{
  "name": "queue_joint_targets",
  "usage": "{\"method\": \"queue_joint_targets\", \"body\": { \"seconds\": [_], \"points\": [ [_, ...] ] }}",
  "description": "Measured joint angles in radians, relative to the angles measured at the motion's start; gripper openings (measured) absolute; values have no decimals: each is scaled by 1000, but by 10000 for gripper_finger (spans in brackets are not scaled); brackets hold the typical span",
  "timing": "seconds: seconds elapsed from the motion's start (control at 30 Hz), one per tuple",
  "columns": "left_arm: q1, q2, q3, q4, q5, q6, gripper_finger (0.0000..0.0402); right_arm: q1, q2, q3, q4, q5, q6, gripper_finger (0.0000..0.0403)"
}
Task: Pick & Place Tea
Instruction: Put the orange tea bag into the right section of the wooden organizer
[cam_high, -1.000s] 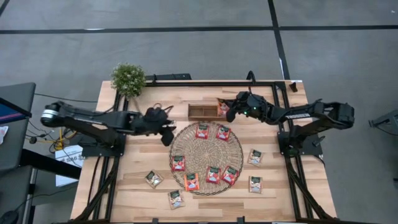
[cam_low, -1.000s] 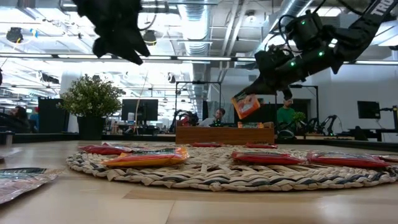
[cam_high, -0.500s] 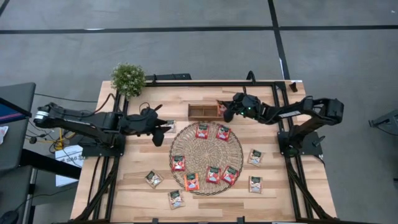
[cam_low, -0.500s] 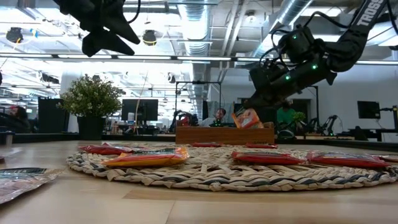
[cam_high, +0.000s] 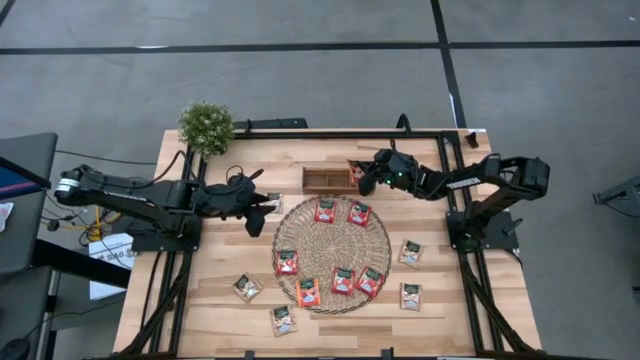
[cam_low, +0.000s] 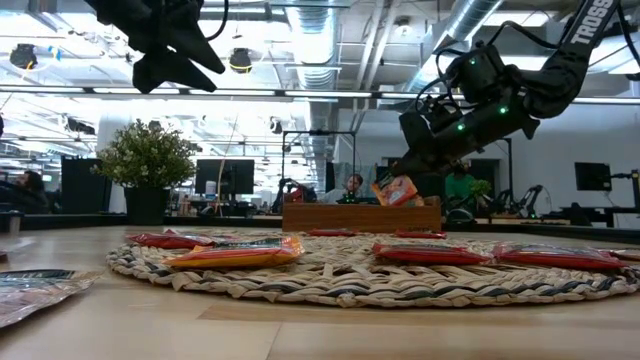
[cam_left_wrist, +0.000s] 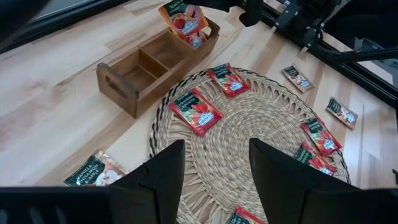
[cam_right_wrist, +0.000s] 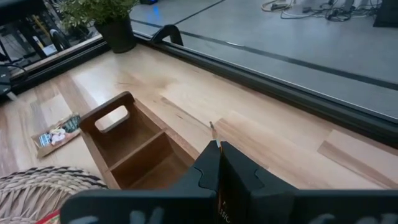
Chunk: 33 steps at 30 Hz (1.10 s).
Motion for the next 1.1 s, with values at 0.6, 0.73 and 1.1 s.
{"method": "queue_joint_targets", "body": {
  "seconds": [0.6,0.73,1.1],
  "points": [
    [0,0,0,0,0,2,171,0,0,0,-25,-2,-1,91],
    [0,0,0,0,8,2,171,0,-1,0,-23,-2,-1,118],
    [0,1,0,0,34,2,171,-1,-1,0,-23,26,0,103]
  ]
}}
